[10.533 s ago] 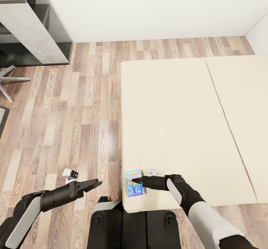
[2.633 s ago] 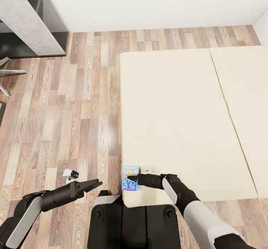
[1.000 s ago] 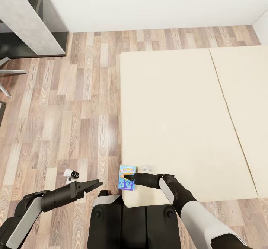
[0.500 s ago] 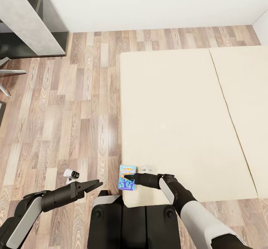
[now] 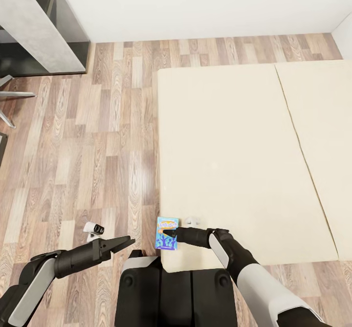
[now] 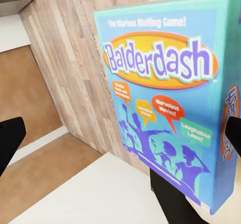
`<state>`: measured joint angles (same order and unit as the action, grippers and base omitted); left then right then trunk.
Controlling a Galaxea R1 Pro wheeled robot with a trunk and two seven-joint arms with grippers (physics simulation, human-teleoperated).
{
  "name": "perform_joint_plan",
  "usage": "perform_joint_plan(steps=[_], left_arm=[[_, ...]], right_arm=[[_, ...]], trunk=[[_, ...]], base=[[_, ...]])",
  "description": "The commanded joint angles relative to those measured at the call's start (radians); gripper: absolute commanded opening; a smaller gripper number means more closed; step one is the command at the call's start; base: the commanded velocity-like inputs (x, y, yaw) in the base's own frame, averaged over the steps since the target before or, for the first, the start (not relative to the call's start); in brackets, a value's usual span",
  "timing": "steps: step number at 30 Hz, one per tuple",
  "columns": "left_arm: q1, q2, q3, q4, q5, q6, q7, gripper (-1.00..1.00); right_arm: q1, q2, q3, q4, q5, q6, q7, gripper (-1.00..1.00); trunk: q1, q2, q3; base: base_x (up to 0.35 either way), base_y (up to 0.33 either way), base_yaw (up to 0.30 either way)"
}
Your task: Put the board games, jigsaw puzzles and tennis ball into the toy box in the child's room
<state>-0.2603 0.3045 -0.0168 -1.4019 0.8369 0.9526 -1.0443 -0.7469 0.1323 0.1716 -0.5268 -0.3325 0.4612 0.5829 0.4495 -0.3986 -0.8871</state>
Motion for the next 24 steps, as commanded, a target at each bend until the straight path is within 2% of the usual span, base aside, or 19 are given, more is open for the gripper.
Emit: perform_joint_plan(steps=[1,24], left_arm=[[0.0,0.001,-0.001,0.0,0.004,0.005,0.0,1.0],[0.0,0.001,-0.003,0.0,0.004,0.005,0.0,1.0]], right_arm=[[0.0,0.0,0.002,-0.001,-0.008,0.005,-0.002,1.0],[0.001,0.001,0.002,0.001,-0.008,-0.023,-0.001,1.0]], trunk=[[0.001,-0.001,-0.001],[0.001,-0.001,-0.001]], base=[[0.0,0.0,0.0],[0.0,0.0,0.0]])
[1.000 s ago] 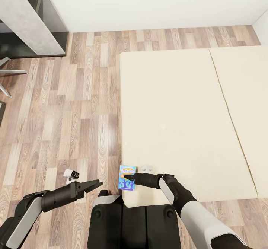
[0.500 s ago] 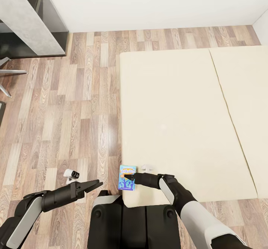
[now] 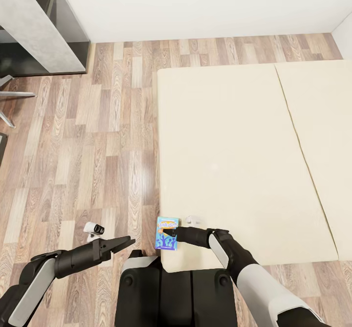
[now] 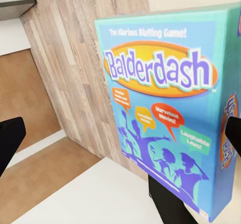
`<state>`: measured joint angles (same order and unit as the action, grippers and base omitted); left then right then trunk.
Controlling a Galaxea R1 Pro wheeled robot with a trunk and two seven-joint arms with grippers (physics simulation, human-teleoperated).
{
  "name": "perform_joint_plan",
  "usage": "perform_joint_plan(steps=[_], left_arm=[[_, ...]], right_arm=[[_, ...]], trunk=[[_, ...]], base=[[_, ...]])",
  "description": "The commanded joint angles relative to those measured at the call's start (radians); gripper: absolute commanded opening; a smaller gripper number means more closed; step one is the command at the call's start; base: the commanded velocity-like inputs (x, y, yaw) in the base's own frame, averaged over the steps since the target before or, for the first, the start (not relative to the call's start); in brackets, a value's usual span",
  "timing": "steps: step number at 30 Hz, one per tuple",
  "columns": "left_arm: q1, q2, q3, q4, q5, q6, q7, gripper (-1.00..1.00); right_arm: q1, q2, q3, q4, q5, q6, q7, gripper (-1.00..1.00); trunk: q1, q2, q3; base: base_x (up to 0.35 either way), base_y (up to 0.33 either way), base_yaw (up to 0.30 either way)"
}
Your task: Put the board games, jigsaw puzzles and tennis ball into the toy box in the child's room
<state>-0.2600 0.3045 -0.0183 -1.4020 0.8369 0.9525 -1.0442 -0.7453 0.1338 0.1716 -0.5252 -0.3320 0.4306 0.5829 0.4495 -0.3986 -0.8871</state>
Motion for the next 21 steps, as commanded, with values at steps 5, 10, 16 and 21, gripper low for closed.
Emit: perform_joint_plan(steps=[5,10,16,21], left_arm=[[0.0,0.001,-0.002,0.0,0.004,0.005,0.0,1.0],[0.0,0.001,-0.002,0.0,0.004,0.005,0.0,1.0],[0.0,0.001,-0.001,0.001,0.004,0.005,0.0,1.0],[-0.001,0.001,0.0,0.0,0.004,0.005,-0.001,1.0]], right_arm=[[0.0,-0.001,0.002,-0.001,-0.009,0.007,-0.001,1.0],[0.0,-0.002,0.003,-0.002,-0.009,0.006,0.003,1.0],[0.001,-0.002,0.003,-0.004,-0.009,-0.002,0.006,1.0],[0.001,-0.002,0.003,-0.005,-0.009,-0.011,0.008,1.0]], trunk=[[0.001,-0.001,-0.001],[0.001,-0.001,-0.001],[0.001,-0.001,-0.001],[0.001,-0.001,-0.001]], base=[[0.0,0.0,0.0],[0.0,0.0,0.0],[0.0,0.0,0.0],[0.0,0.0,0.0]])
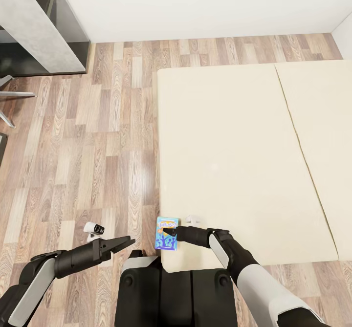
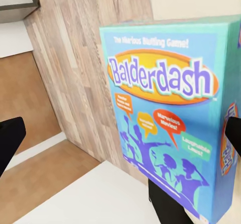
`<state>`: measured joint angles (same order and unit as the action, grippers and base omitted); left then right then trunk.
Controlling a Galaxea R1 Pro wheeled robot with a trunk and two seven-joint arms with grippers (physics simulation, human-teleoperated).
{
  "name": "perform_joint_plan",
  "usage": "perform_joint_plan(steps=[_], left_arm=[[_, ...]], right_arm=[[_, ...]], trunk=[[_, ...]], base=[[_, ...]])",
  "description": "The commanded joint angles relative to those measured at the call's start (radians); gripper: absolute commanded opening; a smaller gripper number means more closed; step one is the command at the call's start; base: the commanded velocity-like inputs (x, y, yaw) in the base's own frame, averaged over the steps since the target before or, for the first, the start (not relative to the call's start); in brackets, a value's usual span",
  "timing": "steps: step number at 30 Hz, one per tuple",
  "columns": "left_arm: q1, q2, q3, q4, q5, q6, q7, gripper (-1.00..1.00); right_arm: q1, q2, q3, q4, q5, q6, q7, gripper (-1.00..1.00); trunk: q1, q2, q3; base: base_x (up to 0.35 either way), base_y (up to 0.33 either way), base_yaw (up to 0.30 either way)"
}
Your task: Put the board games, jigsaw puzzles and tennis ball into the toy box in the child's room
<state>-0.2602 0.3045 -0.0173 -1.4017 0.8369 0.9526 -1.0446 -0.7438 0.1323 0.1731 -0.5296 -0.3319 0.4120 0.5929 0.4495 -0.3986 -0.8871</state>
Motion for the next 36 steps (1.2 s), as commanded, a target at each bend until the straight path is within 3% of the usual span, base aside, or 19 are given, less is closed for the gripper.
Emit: perform_joint_plan(steps=[1,36], left_arm=[[0.0,0.001,-0.001,0.0,0.004,0.005,-0.001,1.0],[0.0,0.001,-0.001,0.0,0.004,0.005,-0.001,1.0]], right_arm=[[0.0,0.0,0.002,-0.001,-0.009,0.007,-0.001,1.0],[0.001,0.0,0.032,0.001,-0.01,0.002,-0.001,1.0]], trunk=[[0.001,-0.001,-0.001],[0.001,-0.001,-0.001]], base=[[0.0,0.0,0.0],[0.0,0.0,0.0]])
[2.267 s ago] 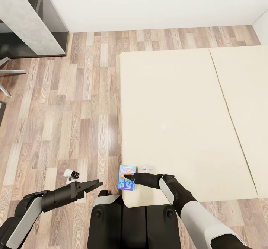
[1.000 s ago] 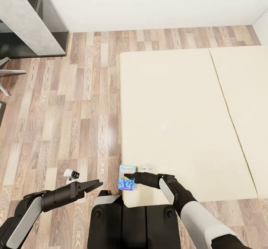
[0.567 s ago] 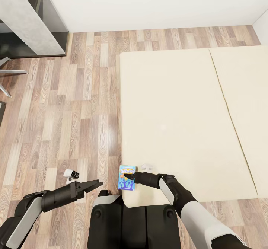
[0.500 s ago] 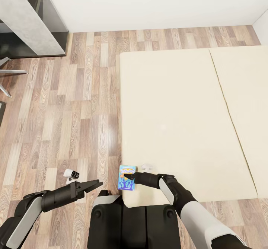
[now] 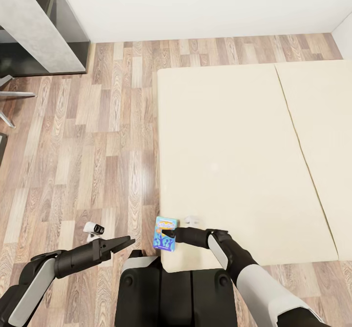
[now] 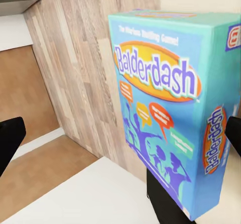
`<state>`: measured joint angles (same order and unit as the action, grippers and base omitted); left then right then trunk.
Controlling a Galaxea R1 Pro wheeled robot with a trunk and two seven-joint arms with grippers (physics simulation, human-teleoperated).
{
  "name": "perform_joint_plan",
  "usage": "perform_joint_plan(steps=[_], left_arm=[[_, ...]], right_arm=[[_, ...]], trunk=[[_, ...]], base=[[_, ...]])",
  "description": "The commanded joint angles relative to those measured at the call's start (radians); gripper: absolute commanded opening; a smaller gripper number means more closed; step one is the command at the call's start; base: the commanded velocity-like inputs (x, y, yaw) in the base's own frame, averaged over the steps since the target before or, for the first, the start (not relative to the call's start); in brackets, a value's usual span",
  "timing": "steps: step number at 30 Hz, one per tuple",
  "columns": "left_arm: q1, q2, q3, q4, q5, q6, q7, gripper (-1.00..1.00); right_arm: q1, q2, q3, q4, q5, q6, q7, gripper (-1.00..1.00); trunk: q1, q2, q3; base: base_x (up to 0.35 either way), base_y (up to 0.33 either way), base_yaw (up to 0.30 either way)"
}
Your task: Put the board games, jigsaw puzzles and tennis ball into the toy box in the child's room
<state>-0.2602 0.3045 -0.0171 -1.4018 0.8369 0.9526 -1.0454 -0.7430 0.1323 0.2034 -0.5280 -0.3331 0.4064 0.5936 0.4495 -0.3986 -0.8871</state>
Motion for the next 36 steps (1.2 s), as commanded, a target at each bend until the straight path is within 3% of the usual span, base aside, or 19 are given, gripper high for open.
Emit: perform_joint_plan(steps=[1,23,36], left_arm=[[0.0,0.001,-0.001,0.0,0.004,0.005,0.0,1.0],[-0.001,0.001,-0.003,0.0,0.004,0.005,0.001,1.0],[0.0,0.001,-0.003,0.0,0.004,0.005,0.001,1.0]], right_arm=[[0.0,0.0,0.002,-0.001,-0.009,0.008,-0.001,1.0],[-0.001,-0.002,0.002,-0.002,-0.009,0.009,0.0,1.0],[0.007,-0.019,0.003,-0.009,-0.01,0.013,0.006,1.0]], trunk=[[0.001,-0.001,-0.001],[0.001,-0.001,-0.001],[0.001,-0.001,-0.001]], base=[[0.0,0.0,0.0],[0.0,0.0,0.0],[0.0,0.0,0.0]])
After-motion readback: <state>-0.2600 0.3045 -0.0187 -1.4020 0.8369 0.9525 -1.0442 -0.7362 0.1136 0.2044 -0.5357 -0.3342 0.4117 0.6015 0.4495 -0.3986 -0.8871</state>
